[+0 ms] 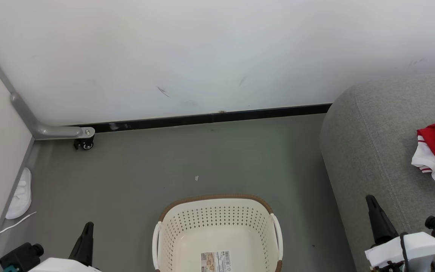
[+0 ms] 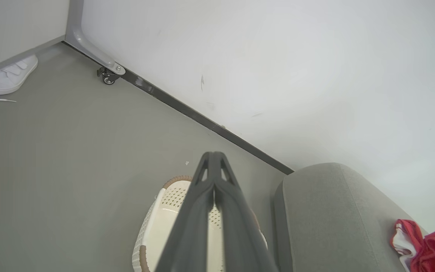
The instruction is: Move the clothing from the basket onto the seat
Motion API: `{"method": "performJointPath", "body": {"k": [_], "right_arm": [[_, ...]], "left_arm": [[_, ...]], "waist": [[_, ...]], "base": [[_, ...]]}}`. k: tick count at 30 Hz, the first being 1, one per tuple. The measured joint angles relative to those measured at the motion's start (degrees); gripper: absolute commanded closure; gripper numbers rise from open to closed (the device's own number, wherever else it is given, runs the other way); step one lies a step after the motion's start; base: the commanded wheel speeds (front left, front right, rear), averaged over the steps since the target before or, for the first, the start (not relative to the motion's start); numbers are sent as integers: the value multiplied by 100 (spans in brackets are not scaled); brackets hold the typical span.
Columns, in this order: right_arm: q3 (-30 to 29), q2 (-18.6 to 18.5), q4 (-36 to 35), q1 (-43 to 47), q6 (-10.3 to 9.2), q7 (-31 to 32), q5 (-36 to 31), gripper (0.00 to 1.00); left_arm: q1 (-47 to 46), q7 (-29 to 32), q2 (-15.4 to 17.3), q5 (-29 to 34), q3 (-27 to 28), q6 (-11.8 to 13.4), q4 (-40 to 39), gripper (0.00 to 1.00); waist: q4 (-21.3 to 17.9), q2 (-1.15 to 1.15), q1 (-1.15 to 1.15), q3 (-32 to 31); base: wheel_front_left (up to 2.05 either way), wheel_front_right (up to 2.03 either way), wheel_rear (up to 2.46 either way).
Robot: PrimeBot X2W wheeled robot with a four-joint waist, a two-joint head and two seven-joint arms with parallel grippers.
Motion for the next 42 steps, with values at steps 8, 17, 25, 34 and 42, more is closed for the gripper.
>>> {"method": "performJointPath", "body": {"k": [8, 17, 25, 34, 42], "right_arm": [[-35, -2, 71, -3, 0, 190, 815, 100], [-64, -7, 114, -17, 0, 374, 1629, 100], [-101, -12, 137, -30, -1, 550, 2350, 100], [-182, -20, 167, -153, -1, 730, 3167, 100], [-214, -22, 211, -157, -1, 881, 3886, 100]], "left_arm": [[-1, 182, -127, -456, 240, -167, 30, 100], [-4, 348, -246, -924, 468, -319, 86, 100], [-13, 504, -378, -1366, 675, -430, 130, 100], [-32, 676, -545, -1845, 906, -578, 204, 100], [-137, 832, -657, -2257, 1118, -725, 254, 100]], "waist": [[3, 0, 0, -38], [7, 0, -43, -33], [10, 0, -76, -11], [14, 0, -88, -1], [17, 0, -90, -8]], "base": [[0, 0, 0], [0, 0, 0], [0, 0, 0], [0, 0, 0], [0, 0, 0]]}}
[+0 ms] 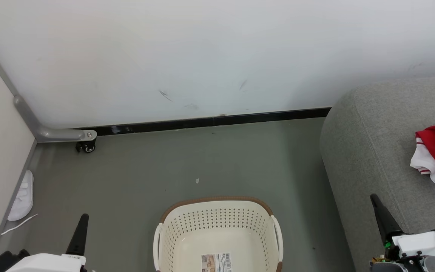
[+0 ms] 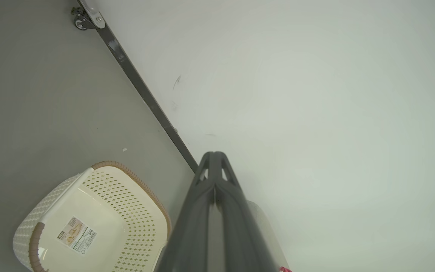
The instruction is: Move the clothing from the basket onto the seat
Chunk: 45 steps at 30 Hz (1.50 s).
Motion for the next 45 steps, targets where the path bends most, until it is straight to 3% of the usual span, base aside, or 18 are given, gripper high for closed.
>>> {"method": "performJointPath", "body": {"k": [19, 45], "right_arm": [[-65, -22, 90, -115, 0, 376, 1600, 100], [-79, -23, 92, -115, 0, 377, 1627, 100]], "left_arm": [[-53, 321, -268, -957, 457, -322, 119, 100], [-121, 323, -281, -959, 488, -350, 174, 100]], "waist": [[7, 0, -2, -32], [7, 0, -3, -31]], "base": [[0, 0, 0], [0, 0, 0]]}}
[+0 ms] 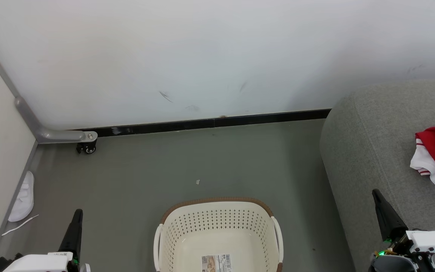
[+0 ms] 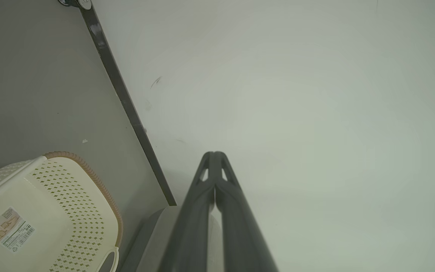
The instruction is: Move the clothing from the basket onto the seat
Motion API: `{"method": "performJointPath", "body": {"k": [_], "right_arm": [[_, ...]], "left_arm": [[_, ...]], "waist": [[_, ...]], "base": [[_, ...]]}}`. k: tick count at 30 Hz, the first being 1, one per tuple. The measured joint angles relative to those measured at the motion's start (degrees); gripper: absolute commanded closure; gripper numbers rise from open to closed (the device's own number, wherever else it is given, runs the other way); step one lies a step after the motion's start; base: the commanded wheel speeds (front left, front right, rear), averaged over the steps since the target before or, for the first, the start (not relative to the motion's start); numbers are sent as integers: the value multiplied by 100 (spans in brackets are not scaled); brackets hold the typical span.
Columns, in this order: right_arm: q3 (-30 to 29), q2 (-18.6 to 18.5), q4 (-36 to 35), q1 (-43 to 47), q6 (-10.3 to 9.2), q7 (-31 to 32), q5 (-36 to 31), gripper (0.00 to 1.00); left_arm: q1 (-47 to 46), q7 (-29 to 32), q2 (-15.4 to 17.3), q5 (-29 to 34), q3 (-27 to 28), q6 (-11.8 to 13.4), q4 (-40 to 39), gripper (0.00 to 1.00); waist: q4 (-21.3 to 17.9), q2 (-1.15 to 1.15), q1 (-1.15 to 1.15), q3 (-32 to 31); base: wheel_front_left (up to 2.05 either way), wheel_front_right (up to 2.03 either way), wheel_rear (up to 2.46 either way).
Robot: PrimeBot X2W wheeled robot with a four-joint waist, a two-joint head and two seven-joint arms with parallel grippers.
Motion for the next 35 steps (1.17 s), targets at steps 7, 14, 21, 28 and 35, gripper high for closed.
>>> {"method": "performJointPath", "body": {"k": [7, 14, 21, 28, 35], "right_arm": [[-1, 0, 1, 0, 0, 0, 0, 100], [-9, 0, 1, 0, 0, 0, 0, 100], [-11, 0, 1, 0, -1, 0, 0, 100], [-13, 0, 2, 0, 0, 0, 0, 100], [-16, 0, 2, -1, 0, 0, 0, 100]], "left_arm": [[0, 0, 0, 0, 1, -1, 5, 100], [0, 0, -1, 0, 4, -1, 11, 100], [0, 1, -1, 0, 8, -1, 19, 100], [-1, 1, -2, 0, 9, -1, 23, 100], [-1, 1, -3, 0, 12, -1, 27, 100]], "waist": [[0, 0, 0, 0], [0, 0, -1, 0], [0, 0, -1, 0], [1, 0, -1, 0], [1, 0, -1, 0]], "base": [[0, 0, 0], [0, 0, 0], [0, 0, 0], [0, 0, 0], [0, 0, 0]]}}
